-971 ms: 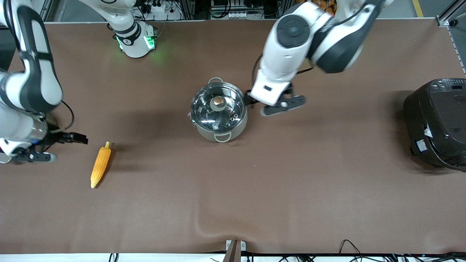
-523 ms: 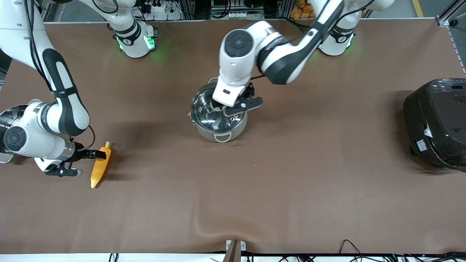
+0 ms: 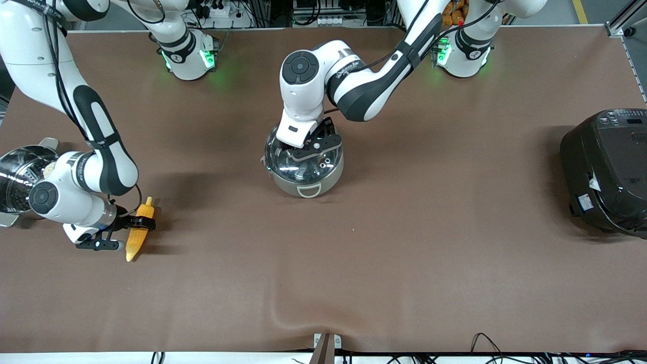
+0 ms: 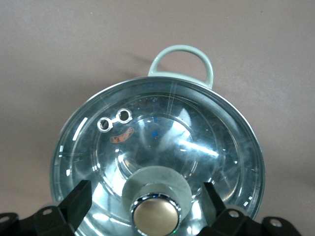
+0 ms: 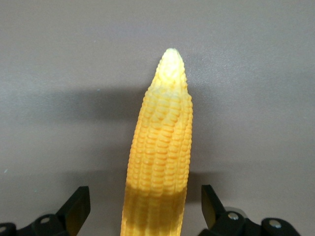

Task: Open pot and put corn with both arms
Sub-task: 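Grasp the lid knob with the left gripper while the right gripper grasps the corn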

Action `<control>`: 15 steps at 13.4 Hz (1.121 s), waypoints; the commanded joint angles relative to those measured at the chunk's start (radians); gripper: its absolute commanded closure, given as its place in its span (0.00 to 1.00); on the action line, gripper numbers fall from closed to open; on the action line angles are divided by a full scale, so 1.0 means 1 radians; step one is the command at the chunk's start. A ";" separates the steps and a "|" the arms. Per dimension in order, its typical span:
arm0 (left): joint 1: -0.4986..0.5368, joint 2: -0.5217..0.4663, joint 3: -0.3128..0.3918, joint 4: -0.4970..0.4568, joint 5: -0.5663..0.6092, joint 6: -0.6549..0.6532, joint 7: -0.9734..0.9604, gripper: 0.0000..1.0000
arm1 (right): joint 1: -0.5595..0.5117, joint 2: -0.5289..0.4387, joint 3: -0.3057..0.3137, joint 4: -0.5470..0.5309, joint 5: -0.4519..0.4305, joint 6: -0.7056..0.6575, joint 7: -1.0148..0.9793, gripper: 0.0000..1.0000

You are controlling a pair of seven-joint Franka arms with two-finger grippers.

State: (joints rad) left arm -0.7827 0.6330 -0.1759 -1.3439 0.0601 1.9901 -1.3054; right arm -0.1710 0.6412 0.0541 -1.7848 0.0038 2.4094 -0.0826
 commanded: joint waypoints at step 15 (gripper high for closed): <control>-0.027 -0.037 0.009 0.022 0.027 -0.055 -0.040 1.00 | 0.114 -0.271 0.015 -0.013 -0.099 -0.323 0.036 1.00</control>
State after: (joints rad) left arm -0.8127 0.6603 -0.1748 -1.3348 0.0604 1.9953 -1.3269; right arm -0.0777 0.4334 0.0678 -1.7745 -0.0895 2.1382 -0.0719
